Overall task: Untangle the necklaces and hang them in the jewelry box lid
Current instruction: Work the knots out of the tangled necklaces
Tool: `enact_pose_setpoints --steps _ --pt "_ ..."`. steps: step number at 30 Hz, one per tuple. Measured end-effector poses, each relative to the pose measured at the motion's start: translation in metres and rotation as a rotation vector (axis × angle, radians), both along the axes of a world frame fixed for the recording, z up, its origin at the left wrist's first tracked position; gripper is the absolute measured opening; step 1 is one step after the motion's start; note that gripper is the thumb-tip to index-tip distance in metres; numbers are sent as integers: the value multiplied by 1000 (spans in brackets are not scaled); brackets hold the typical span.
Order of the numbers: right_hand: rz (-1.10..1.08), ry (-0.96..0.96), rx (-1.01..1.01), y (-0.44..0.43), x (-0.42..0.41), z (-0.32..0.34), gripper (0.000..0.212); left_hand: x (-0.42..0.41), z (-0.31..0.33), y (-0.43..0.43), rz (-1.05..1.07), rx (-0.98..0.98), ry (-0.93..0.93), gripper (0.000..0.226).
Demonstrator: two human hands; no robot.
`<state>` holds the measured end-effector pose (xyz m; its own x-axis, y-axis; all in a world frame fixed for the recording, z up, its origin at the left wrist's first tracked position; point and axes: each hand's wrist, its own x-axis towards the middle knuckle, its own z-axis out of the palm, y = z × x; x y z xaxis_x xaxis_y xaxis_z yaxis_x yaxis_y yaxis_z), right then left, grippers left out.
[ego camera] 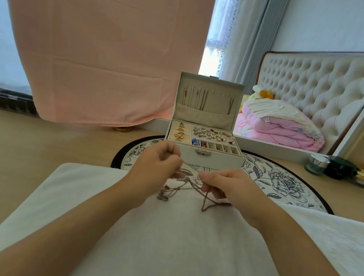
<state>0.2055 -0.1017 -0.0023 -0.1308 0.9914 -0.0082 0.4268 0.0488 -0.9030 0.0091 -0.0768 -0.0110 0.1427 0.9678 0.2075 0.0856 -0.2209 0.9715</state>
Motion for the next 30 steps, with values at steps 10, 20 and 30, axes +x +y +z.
enact_pose_setpoints --steps 10,20,30 --pt "41 538 -84 5 -6 -4 27 -7 3 4 -179 -210 -272 27" --pt "60 549 -23 6 0 -4 20 -9 -16 10 -121 326 567 15" --pt "101 532 15 4 -3 -3 22 -4 -20 14 -204 239 675 15"
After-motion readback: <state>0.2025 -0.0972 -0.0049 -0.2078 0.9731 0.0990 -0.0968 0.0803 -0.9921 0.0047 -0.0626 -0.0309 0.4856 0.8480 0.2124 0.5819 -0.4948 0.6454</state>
